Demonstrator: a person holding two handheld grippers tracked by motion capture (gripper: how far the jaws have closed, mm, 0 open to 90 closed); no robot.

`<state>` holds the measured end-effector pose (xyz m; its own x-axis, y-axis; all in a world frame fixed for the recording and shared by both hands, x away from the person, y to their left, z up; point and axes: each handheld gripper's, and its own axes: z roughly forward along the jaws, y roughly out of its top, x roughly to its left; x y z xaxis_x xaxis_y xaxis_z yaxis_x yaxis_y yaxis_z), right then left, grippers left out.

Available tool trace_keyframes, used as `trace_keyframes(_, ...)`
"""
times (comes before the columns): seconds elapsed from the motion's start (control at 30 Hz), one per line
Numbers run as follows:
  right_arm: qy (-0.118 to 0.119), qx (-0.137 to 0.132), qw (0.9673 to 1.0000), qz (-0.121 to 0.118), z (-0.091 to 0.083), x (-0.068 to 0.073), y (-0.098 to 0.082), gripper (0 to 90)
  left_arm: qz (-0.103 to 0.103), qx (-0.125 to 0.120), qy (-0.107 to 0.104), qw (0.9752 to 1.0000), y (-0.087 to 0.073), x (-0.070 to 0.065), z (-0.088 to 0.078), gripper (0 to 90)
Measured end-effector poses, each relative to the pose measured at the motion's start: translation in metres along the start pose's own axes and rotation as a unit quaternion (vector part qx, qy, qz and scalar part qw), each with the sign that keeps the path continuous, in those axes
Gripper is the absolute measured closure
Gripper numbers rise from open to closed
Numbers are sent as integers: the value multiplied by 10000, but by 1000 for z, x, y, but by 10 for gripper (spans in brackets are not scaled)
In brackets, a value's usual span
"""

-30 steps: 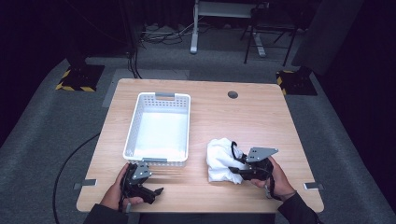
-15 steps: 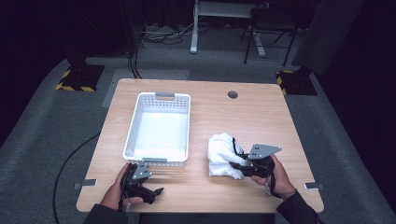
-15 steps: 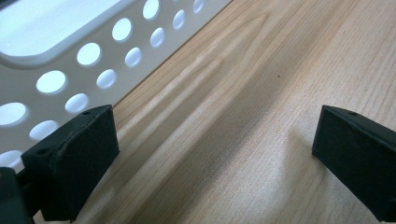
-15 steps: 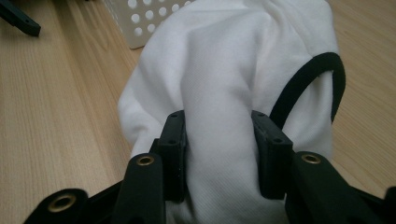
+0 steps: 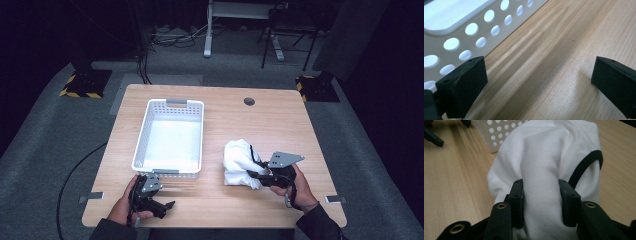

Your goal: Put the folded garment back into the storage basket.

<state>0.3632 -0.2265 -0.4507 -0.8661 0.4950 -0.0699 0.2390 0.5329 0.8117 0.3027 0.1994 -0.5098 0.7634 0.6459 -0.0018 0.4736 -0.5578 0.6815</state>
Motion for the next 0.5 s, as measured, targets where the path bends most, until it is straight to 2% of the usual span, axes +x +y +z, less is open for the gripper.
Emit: trace_keyframes(0.5,-82,-88,9999,4,-4,-2,8,617,0,0,0,10000,0,0,0,3)
